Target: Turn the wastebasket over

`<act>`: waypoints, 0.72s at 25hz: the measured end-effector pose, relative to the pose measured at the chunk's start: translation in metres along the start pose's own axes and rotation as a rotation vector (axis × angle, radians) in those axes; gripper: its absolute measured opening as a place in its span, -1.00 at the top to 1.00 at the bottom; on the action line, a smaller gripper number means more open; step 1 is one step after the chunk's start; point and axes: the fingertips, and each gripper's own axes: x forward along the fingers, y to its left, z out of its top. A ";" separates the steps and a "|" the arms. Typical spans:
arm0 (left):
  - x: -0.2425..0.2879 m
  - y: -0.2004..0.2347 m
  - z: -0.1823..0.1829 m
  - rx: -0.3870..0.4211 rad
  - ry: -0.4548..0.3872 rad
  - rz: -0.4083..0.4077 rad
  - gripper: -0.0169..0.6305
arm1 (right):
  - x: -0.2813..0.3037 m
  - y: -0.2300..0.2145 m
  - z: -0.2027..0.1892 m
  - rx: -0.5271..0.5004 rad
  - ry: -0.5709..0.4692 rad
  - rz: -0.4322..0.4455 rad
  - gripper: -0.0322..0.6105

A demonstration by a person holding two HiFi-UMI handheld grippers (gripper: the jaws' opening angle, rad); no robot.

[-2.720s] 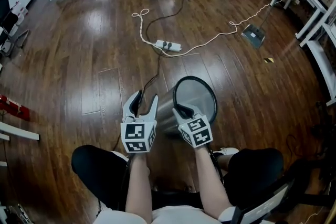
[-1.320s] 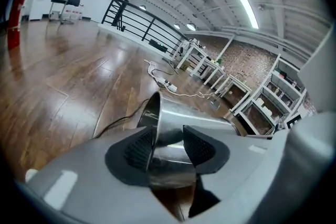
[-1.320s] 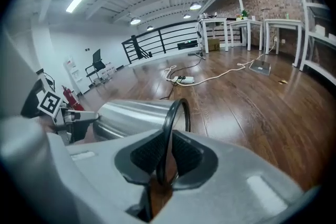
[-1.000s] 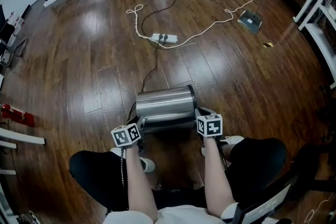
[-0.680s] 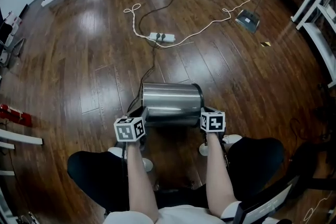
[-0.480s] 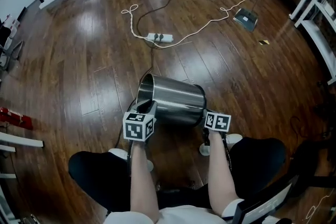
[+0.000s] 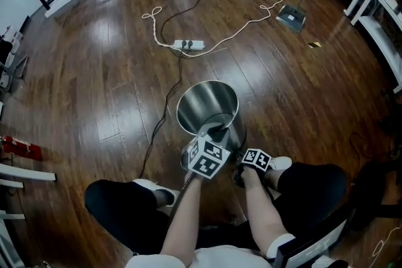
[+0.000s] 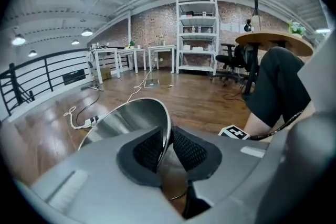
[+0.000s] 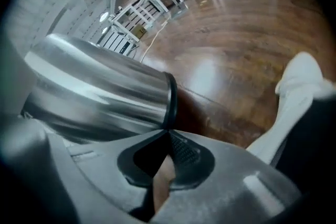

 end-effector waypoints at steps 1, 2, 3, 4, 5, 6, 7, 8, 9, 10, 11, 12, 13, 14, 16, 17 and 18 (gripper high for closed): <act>0.005 -0.015 -0.003 0.043 0.015 -0.015 0.71 | 0.003 0.001 -0.017 0.043 0.021 0.042 0.93; 0.011 -0.030 -0.008 0.101 0.040 -0.028 0.71 | 0.005 0.006 -0.031 0.072 0.036 0.078 0.92; 0.015 -0.045 -0.013 0.158 0.067 -0.041 0.71 | 0.004 0.012 -0.041 0.086 0.040 0.099 0.92; 0.019 -0.058 -0.019 0.203 0.094 -0.053 0.71 | 0.002 0.018 -0.048 0.086 0.035 0.107 0.92; 0.022 -0.069 -0.028 0.231 0.121 -0.066 0.71 | -0.001 0.023 -0.053 0.075 0.029 0.111 0.92; 0.024 -0.078 -0.039 0.242 0.150 -0.080 0.72 | -0.003 0.028 -0.057 0.061 0.025 0.114 0.92; 0.025 -0.085 -0.051 0.243 0.177 -0.093 0.74 | -0.004 0.032 -0.061 0.049 0.027 0.119 0.92; 0.026 -0.090 -0.060 0.244 0.193 -0.099 0.77 | -0.006 0.035 -0.064 0.043 0.029 0.122 0.92; 0.027 -0.093 -0.065 0.245 0.197 -0.097 0.75 | -0.009 0.037 -0.066 0.041 0.028 0.125 0.92; 0.027 -0.094 -0.067 0.241 0.196 -0.095 0.75 | -0.012 0.040 -0.068 0.039 0.020 0.130 0.92; 0.028 -0.093 -0.067 0.232 0.195 -0.094 0.75 | -0.014 0.044 -0.068 0.034 0.009 0.138 0.92; 0.028 -0.092 -0.066 0.220 0.192 -0.088 0.74 | -0.017 0.047 -0.068 0.027 -0.003 0.145 0.92; 0.028 -0.091 -0.066 0.199 0.182 -0.075 0.74 | -0.020 0.051 -0.068 0.021 -0.015 0.151 0.92; 0.028 -0.089 -0.065 0.160 0.158 -0.056 0.72 | -0.025 0.053 -0.067 0.015 -0.027 0.156 0.92; 0.019 -0.087 -0.057 0.015 0.051 -0.025 0.67 | -0.036 0.055 -0.061 0.000 -0.061 0.177 0.92; 0.008 -0.085 -0.050 -0.076 -0.028 -0.018 0.80 | -0.042 0.058 -0.056 -0.013 -0.086 0.196 0.92; -0.006 -0.083 -0.041 -0.156 -0.109 -0.012 0.89 | -0.051 0.063 -0.048 -0.028 -0.117 0.218 0.92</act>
